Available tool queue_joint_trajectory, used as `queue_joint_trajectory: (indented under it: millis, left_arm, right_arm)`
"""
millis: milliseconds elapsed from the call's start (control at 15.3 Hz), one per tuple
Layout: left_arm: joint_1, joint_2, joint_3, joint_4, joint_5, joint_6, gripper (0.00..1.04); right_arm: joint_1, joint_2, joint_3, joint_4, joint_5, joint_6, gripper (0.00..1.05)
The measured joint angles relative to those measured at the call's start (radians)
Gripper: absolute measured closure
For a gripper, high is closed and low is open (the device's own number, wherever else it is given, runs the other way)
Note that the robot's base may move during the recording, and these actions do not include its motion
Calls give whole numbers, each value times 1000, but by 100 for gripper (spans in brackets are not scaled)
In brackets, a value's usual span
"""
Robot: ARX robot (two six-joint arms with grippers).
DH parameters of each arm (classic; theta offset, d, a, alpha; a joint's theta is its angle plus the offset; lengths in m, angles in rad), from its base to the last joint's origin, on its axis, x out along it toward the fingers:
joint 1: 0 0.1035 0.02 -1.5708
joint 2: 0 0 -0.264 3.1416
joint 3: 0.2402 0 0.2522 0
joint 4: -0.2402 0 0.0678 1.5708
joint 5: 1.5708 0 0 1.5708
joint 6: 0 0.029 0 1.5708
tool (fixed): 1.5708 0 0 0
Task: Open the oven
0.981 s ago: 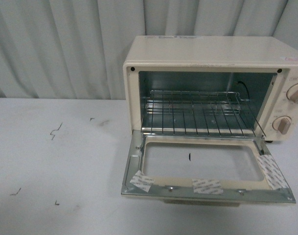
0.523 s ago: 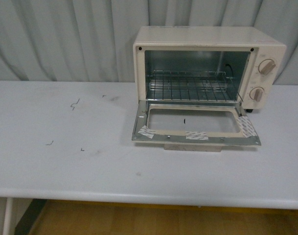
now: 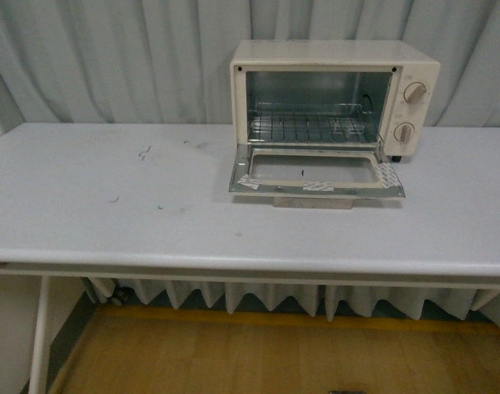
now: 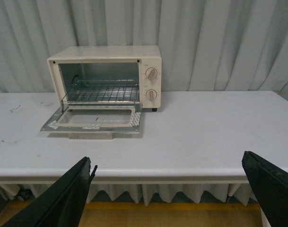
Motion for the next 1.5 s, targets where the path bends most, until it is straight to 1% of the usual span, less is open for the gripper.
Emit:
queue_joint_trajectory:
  millis: [1504]
  left_arm:
    - [0, 0, 0, -1, 0, 1, 7]
  right_arm:
    - [0, 0, 0, -1, 0, 0, 6]
